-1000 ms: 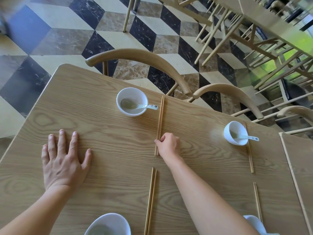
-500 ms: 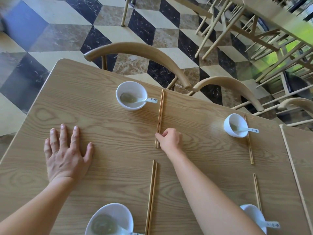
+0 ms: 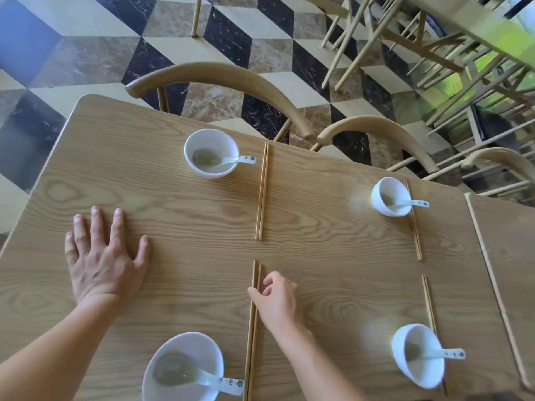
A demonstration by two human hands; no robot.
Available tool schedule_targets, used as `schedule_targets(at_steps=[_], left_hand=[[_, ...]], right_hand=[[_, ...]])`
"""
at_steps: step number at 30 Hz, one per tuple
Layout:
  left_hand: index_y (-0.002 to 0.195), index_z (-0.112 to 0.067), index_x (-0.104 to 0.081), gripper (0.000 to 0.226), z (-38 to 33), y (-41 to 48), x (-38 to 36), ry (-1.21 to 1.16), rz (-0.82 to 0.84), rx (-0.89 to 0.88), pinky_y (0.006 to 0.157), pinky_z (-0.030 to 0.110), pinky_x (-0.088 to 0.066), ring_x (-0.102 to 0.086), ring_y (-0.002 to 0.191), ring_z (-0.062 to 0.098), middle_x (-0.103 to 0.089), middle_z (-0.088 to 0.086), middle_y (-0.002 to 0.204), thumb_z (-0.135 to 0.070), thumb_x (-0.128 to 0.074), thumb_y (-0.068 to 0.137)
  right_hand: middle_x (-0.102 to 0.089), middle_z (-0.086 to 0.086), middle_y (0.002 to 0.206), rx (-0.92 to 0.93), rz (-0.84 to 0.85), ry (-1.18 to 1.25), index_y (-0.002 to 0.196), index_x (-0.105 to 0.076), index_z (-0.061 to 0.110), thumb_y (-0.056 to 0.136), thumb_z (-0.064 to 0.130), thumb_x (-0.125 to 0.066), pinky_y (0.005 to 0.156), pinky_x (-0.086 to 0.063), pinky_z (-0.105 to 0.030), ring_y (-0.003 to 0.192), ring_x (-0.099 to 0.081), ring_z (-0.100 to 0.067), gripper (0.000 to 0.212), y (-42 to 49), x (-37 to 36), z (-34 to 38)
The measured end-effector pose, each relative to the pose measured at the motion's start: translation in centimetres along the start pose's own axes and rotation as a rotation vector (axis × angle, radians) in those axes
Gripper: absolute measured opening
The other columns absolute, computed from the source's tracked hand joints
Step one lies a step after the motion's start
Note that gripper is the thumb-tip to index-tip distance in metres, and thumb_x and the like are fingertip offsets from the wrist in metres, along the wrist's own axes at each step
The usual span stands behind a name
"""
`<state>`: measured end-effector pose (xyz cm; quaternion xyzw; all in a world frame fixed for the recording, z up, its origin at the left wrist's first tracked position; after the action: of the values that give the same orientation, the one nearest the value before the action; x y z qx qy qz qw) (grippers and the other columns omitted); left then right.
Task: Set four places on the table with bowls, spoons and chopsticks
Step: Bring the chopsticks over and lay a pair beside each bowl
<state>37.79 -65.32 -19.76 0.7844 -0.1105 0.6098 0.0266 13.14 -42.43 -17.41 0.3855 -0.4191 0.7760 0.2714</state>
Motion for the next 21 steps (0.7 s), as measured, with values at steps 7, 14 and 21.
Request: schedule_targets(at_steps=[7,14,21], left_hand=[[0.154,-0.023,-0.030,0.078,-0.1,-0.1,0.1,-0.013,0.003,-0.001,0.118,0.031,0.015,-0.005,0.153,0.034,-0.018,0.013,0.166,-0.064,-0.033,0.088],[0.155,-0.023,-0.029,0.079,-0.1,-0.1,0.2,0.002,0.008,0.000,0.117,0.029,0.018,-0.004,0.153,0.033,-0.018,0.012,0.166,-0.064,-0.032,0.088],[0.155,-0.022,-0.028,0.080,-0.2,-0.2,0.2,-0.009,0.002,-0.007,0.121,0.037,0.009,-0.003,0.153,0.033,-0.016,0.012,0.166,-0.064,-0.030,0.088]], right_hand=[[-0.062,0.004,0.080,0.031,-0.051,-0.008,0.089,-0.062,0.018,0.079,0.035,-0.073,0.074,-0.040,-0.023,0.081,-0.057,-0.015,0.023,0.4,-0.6,1.1],[-0.064,0.002,0.079,0.022,-0.079,0.000,0.086,-0.064,0.017,0.082,0.030,-0.070,0.074,-0.045,-0.026,0.078,-0.058,-0.016,0.014,0.5,-0.5,1.5],[-0.062,0.010,0.070,-0.051,-0.090,0.027,0.076,-0.065,0.022,0.081,0.022,-0.067,0.061,-0.037,-0.017,0.066,-0.054,-0.009,0.006,-0.2,0.3,0.5]])
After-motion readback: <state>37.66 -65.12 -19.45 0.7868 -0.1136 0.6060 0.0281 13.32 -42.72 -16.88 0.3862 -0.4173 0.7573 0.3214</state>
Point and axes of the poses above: each hand's wrist, its own y-axis towards the middle knuckle, its own x-axis out of the back of the hand, z = x × y, the point moved 7 cm from there along y, towards the middle knuckle
